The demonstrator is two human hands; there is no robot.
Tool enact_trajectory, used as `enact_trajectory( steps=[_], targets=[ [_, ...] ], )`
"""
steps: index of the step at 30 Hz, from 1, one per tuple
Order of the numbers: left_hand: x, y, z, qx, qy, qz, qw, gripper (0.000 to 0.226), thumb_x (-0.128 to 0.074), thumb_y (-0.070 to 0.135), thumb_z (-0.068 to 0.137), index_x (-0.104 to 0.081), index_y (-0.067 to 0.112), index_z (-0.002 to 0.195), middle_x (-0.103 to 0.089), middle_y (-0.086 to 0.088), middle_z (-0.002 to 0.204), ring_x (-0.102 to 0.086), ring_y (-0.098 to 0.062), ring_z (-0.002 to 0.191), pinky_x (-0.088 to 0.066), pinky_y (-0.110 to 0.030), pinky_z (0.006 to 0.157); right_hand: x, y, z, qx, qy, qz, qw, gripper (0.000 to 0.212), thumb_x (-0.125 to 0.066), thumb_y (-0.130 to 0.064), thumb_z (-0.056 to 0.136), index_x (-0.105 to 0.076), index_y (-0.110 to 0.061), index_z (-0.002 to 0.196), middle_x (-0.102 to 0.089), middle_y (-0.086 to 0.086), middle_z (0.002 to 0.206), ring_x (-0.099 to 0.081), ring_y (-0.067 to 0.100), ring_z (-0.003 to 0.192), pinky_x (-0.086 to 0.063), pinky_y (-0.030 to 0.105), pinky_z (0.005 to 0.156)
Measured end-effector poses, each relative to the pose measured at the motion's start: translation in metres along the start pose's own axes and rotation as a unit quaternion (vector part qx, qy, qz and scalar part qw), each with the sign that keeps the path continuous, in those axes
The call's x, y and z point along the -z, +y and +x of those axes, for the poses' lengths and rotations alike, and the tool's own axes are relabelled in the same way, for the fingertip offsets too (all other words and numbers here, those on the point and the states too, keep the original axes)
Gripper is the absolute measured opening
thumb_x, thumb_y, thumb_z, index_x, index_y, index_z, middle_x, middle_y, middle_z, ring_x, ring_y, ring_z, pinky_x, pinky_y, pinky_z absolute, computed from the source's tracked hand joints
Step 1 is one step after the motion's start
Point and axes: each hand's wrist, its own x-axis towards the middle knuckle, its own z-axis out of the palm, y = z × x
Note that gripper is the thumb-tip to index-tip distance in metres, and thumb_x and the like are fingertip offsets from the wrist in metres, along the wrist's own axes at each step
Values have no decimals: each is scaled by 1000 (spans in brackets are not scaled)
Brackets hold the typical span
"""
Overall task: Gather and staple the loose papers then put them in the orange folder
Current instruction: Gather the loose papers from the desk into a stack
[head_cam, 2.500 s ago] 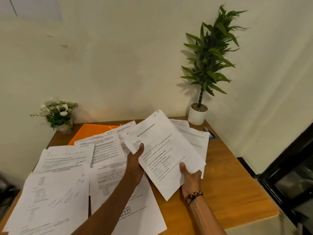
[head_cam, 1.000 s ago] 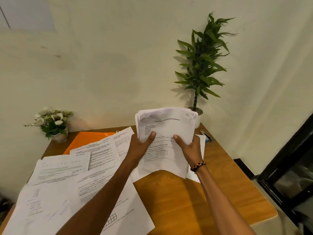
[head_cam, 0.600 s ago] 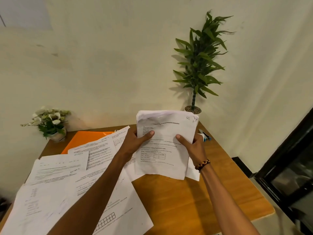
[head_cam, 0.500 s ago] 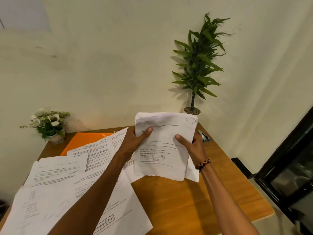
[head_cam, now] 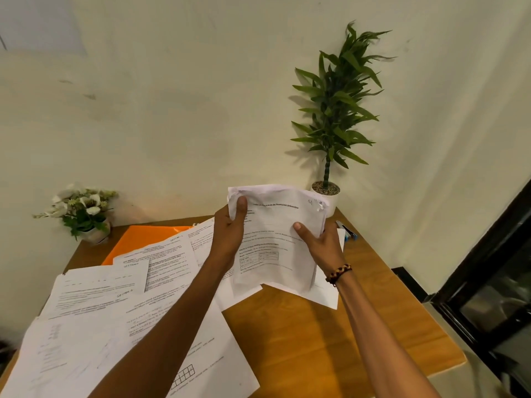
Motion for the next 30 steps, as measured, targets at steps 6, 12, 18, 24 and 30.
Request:
enact_trajectory(
  steps=[6,12,18,24,30],
  targets=[
    [-7,-6,-7,100,-70,-50,991,45,-49,58,97,-62,21,119,-74,-3,95,-74,-12,78,-55,-17,55,-10,14,-8,-22,24,-13,999,23,-76,-26,86,-62,-35,101,-71,-11,104,-71,12,99,-62,32,78],
    [-8,-6,-11,125,-80,-50,988,30,-44,56,100,-59,30,104,-72,2,87,-72,-9,69,-52,-14,51,-17,27,-10,-47,25,-27,998,40,-77,-43,81,-62,-27,114,-71,-1,111,-69,17,102,-62,39,81],
    [-4,-9,-13,138,-72,-25,987,40,-43,63,96,-60,30,111,-74,-1,96,-73,-19,89,-55,-23,60,-15,30,-7,-52,17,-27,998,30,-74,-35,86,-62,-27,112,-71,-2,109,-70,17,100,-62,35,79],
    [0,-9,-9,167,-58,-7,984,72,-46,79,82,-60,23,126,-72,-5,111,-70,-23,98,-59,-35,77,-10,26,-5,-33,13,-33,999,19,-71,-30,89,-64,-26,106,-72,0,106,-71,19,98,-62,35,78],
    [13,-7,-5,71,-44,-6,997,45,-47,64,95,-66,30,117,-76,4,106,-73,-17,98,-60,-32,77,3,25,-6,-58,-25,-24,998,30,-74,-25,89,-66,-12,115,-74,4,110,-72,19,100,-59,45,88]
  ],
)
